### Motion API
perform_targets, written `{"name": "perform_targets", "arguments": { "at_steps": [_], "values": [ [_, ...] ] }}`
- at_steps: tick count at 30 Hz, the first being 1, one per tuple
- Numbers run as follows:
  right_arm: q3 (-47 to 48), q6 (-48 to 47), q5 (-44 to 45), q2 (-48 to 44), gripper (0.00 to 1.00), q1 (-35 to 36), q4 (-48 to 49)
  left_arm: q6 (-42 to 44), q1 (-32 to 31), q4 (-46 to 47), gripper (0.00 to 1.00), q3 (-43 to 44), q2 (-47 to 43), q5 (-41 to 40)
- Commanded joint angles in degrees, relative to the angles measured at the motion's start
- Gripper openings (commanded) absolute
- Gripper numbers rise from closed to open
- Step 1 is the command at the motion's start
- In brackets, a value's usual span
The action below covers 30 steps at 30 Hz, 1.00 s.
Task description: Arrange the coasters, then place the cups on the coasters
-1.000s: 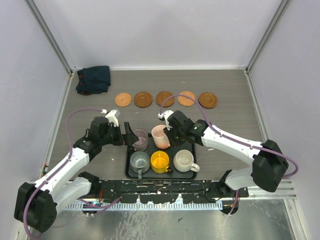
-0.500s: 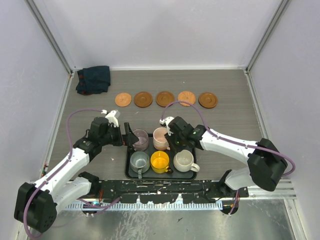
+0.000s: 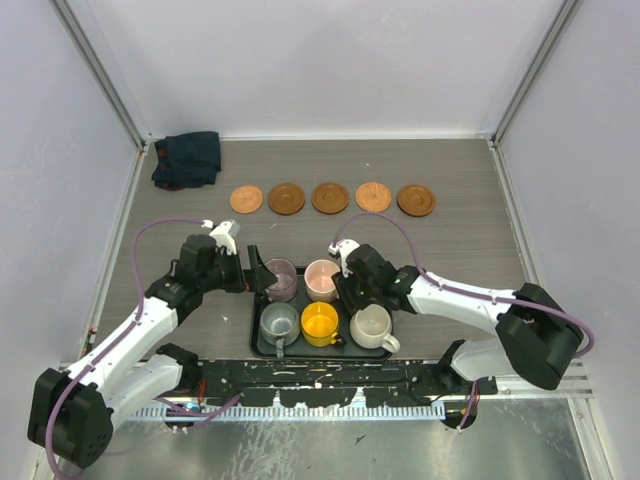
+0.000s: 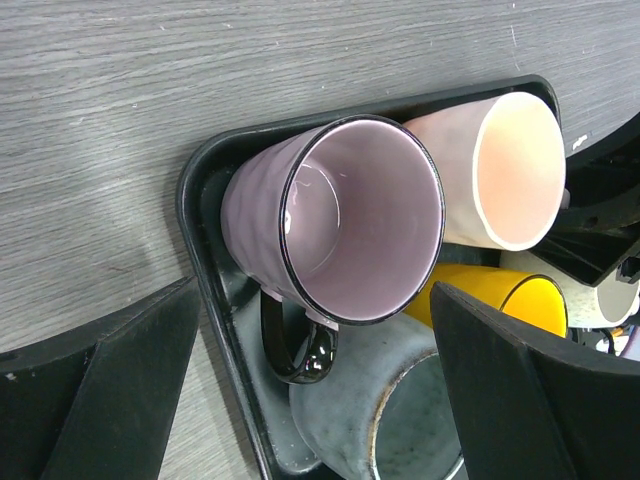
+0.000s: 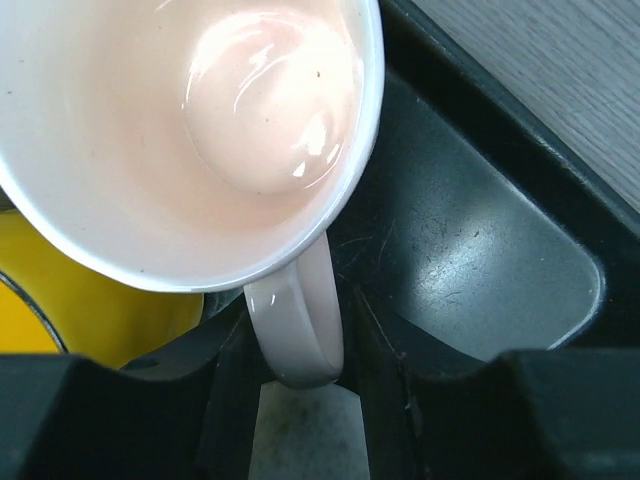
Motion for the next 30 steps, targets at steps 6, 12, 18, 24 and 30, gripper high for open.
{"name": "perform_targets", "arguments": {
  "at_steps": [6, 12, 18, 24, 30],
  "values": [
    [-5.07, -1.24, -1.49, -7.39, 0.47, 0.1, 12.35, 0.24, -0.22, 0.21, 0.98, -0.14, -2.23, 0.01],
    [-4.59, -2.07, -2.26, -6.77, 0.47, 0.14, 12.69, 0.06, -0.22, 0.15, 0.98, -0.11, -2.56, 0.12],
    [-1.06, -2.85, -2.28, -2.81, 0.46, 0.09, 9.71, 0.06, -0.22, 0.48, 0.98, -0.2, -2.77, -0.23],
    [1.74, -3.78, -1.38, -0.04, 0.43, 0.09, 8.25, -0.11, -0.22, 1.34, 0.98, -0.47, -2.57, 0.12],
    [4.04, -4.5, -1.13, 1.69, 0.24, 0.09, 7.2, -0.42, -0.21, 2.29, 0.98, -0.99, -2.44, 0.25]
  ]
}}
